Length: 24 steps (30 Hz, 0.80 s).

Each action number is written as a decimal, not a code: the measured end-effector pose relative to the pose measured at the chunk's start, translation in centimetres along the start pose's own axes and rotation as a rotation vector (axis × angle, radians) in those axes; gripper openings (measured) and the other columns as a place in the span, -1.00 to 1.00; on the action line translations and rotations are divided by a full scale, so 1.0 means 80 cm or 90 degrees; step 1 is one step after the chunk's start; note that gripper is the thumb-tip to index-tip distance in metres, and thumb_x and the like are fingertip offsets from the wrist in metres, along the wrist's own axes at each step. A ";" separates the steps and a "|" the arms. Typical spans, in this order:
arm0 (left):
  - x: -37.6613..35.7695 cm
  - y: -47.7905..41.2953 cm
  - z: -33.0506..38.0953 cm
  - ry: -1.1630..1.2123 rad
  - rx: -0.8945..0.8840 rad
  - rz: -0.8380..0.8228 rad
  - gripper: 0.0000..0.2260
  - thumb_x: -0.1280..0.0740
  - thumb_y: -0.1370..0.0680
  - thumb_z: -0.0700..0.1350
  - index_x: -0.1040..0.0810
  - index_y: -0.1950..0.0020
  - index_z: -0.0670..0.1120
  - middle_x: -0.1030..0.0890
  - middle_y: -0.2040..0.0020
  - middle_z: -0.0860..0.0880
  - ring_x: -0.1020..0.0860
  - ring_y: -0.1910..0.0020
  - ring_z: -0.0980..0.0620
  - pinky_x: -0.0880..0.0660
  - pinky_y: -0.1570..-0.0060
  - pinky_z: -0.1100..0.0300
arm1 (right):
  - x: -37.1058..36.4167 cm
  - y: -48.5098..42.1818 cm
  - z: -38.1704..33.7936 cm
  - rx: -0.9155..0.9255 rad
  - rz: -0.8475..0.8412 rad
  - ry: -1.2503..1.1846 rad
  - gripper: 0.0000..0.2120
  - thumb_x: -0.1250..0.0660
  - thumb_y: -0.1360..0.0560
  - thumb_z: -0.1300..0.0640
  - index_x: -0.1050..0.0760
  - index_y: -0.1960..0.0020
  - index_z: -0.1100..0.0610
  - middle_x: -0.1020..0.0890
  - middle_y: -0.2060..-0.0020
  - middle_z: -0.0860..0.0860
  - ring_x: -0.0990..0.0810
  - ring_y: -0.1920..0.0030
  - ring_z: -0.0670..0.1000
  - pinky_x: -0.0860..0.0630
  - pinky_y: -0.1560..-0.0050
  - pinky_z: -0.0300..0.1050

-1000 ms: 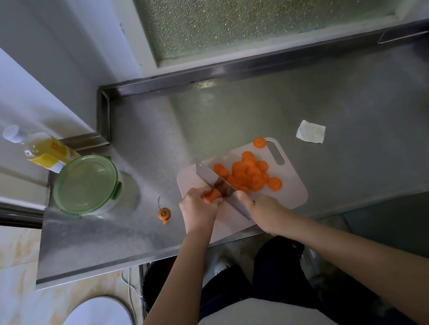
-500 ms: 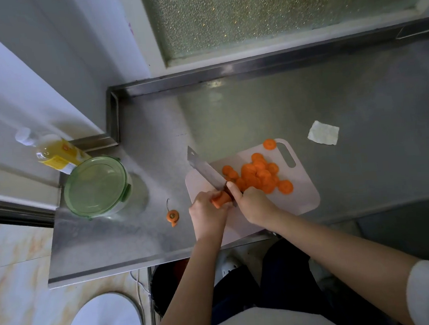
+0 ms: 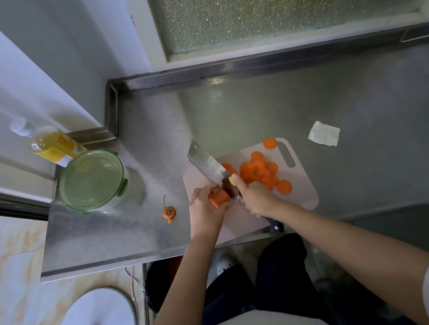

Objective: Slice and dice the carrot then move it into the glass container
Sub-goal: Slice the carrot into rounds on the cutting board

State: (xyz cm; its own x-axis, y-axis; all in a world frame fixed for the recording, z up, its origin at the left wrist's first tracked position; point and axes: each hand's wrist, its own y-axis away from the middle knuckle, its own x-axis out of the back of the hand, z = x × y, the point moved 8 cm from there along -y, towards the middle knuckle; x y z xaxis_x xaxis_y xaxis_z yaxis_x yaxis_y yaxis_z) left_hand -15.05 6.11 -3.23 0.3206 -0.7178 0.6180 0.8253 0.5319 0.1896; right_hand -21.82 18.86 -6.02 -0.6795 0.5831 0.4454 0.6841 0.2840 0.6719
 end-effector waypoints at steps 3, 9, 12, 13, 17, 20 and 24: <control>0.000 0.003 -0.004 -0.005 0.011 -0.009 -0.54 -0.52 -0.32 -0.20 -0.53 -0.20 -0.13 -0.49 -0.07 -0.05 -0.47 -0.03 0.03 -0.31 -0.02 0.38 | 0.005 0.001 -0.002 0.010 0.008 0.003 -0.37 0.08 -0.56 -0.33 -0.30 0.39 0.15 -0.39 0.52 0.08 -0.37 0.48 0.05 -0.29 0.42 -0.14; 0.006 0.010 -0.009 0.025 0.018 0.027 -0.60 -0.52 -0.34 -0.19 -0.56 -0.15 -0.14 -0.48 -0.03 0.02 -0.44 0.07 0.13 -0.26 0.10 0.50 | 0.028 0.003 -0.008 0.036 0.077 0.010 -0.49 0.00 -0.56 -0.31 -0.28 0.37 0.03 -0.39 0.44 0.04 -0.32 0.43 -0.03 -0.18 0.42 -0.22; 0.009 0.010 -0.011 0.037 0.020 0.047 -0.74 -0.51 -0.34 -0.22 -0.61 0.00 -0.17 -0.54 0.06 -0.02 -0.48 0.15 0.08 -0.31 0.17 0.52 | 0.031 0.007 -0.002 0.021 0.065 -0.010 -0.41 0.01 -0.54 -0.33 -0.31 0.41 0.11 -0.38 0.48 0.05 -0.32 0.45 0.00 -0.18 0.45 -0.16; 0.009 0.009 -0.011 0.042 0.027 0.052 -0.77 -0.51 -0.33 -0.23 -0.62 0.04 -0.17 -0.54 0.10 -0.01 -0.49 0.17 0.06 -0.32 0.19 0.53 | 0.032 0.010 0.000 0.015 0.064 -0.020 -0.39 0.01 -0.53 -0.35 -0.32 0.40 0.13 -0.39 0.49 0.05 -0.33 0.46 0.01 -0.19 0.46 -0.16; 0.012 0.009 -0.011 0.028 0.037 0.076 -0.79 -0.53 -0.29 -0.23 -0.64 0.11 -0.18 -0.56 0.16 -0.02 -0.49 0.22 0.04 -0.32 0.23 0.55 | 0.030 0.031 -0.001 0.006 0.038 -0.069 -0.42 -0.01 -0.55 -0.31 -0.35 0.33 0.15 -0.42 0.45 0.08 -0.35 0.53 0.03 -0.21 0.52 -0.23; 0.013 0.009 -0.010 0.018 0.040 0.078 -0.79 -0.53 -0.29 -0.22 -0.65 0.11 -0.18 -0.56 0.18 -0.02 -0.47 0.25 0.07 -0.31 0.24 0.57 | 0.027 0.047 -0.006 0.014 0.020 -0.075 -0.45 -0.01 -0.58 -0.26 -0.32 0.38 0.12 -0.39 0.49 0.04 -0.33 0.53 -0.02 -0.23 0.50 -0.22; 0.014 0.009 -0.010 0.016 0.050 0.075 -0.78 -0.53 -0.30 -0.19 -0.66 0.09 -0.16 -0.57 0.16 -0.01 -0.50 0.23 0.08 -0.31 0.25 0.58 | 0.024 0.055 -0.013 0.038 0.014 -0.024 -0.41 0.02 -0.60 -0.23 -0.29 0.45 0.14 -0.38 0.53 0.03 -0.33 0.52 -0.04 -0.23 0.47 -0.22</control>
State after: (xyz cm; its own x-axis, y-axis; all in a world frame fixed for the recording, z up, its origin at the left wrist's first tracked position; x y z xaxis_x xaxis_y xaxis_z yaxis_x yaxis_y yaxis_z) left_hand -13.74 5.33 -3.01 0.4252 -0.6592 0.6202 0.7429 0.6456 0.1768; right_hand -20.38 20.44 -1.55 -0.6548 0.6173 0.4361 0.7136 0.3148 0.6259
